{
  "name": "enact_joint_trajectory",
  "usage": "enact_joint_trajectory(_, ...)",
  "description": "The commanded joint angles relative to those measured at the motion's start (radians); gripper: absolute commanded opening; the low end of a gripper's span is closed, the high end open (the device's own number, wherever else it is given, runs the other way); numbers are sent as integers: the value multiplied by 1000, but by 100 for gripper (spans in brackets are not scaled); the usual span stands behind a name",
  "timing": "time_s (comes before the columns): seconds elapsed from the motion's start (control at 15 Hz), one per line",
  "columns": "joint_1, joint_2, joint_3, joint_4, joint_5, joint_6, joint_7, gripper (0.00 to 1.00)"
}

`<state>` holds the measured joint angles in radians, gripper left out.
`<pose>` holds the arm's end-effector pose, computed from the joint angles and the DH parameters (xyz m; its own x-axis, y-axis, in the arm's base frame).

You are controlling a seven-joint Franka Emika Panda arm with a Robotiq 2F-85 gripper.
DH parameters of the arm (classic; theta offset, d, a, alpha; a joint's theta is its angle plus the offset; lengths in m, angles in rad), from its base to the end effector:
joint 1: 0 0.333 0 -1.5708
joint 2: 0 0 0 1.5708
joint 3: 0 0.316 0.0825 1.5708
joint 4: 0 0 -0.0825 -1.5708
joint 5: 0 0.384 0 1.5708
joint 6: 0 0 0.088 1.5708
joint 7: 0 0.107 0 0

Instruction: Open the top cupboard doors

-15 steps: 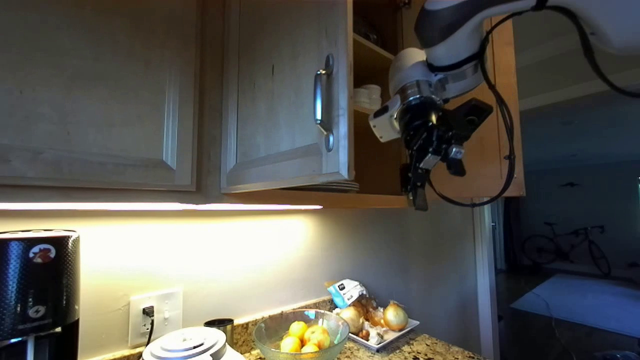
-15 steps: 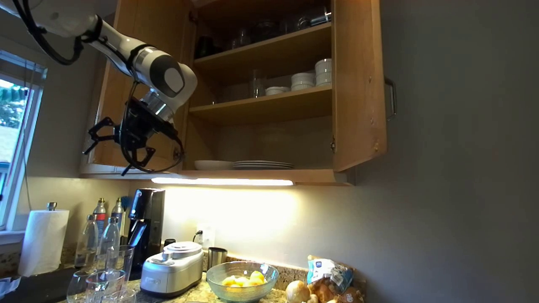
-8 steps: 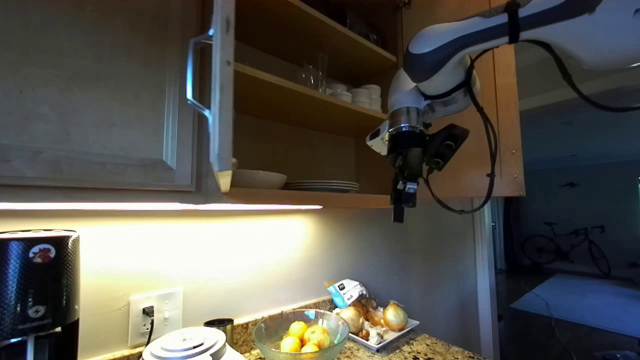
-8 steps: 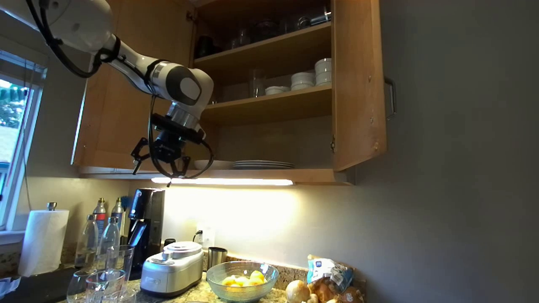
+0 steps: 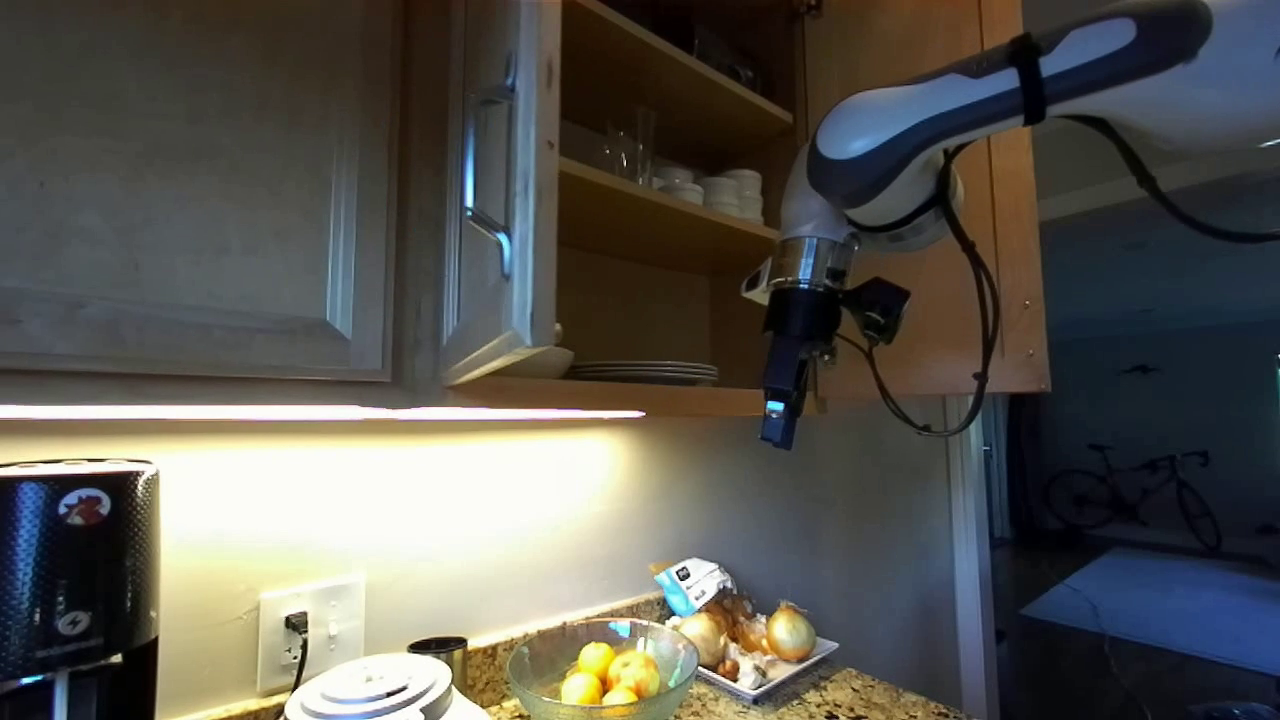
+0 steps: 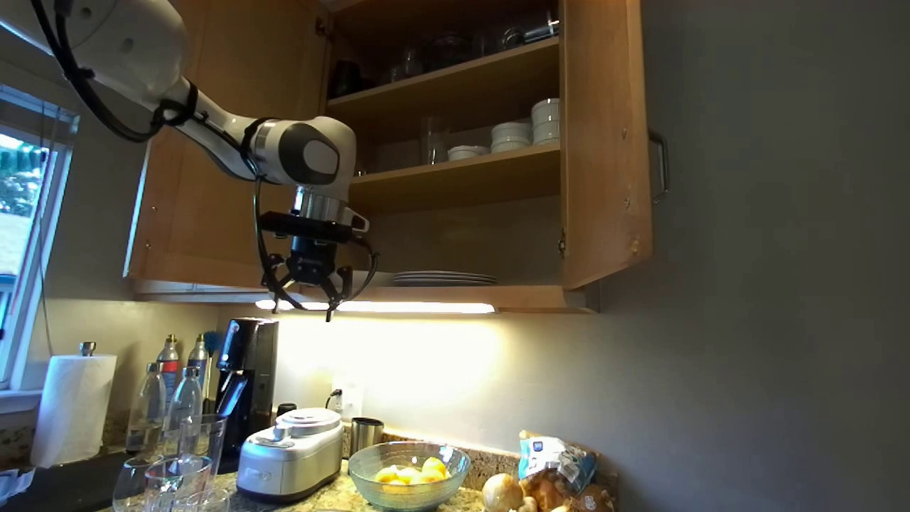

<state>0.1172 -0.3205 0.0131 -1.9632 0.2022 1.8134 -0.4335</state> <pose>0.4664 0.0788 0.6247 0.8448 0.4819 0.2323 0.5149 -0.8503 -0.1087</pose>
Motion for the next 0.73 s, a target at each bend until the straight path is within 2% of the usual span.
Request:
enact_joint_trajectory(0.0,1,-1,-1,-11,-20,36,34,100)
enact_joint_trajectory(0.13,-1,-6,2,-29,-35,73,67,100)
enact_joint_trajectory(0.67,-2,-13,3,-34,-36,77,78,100)
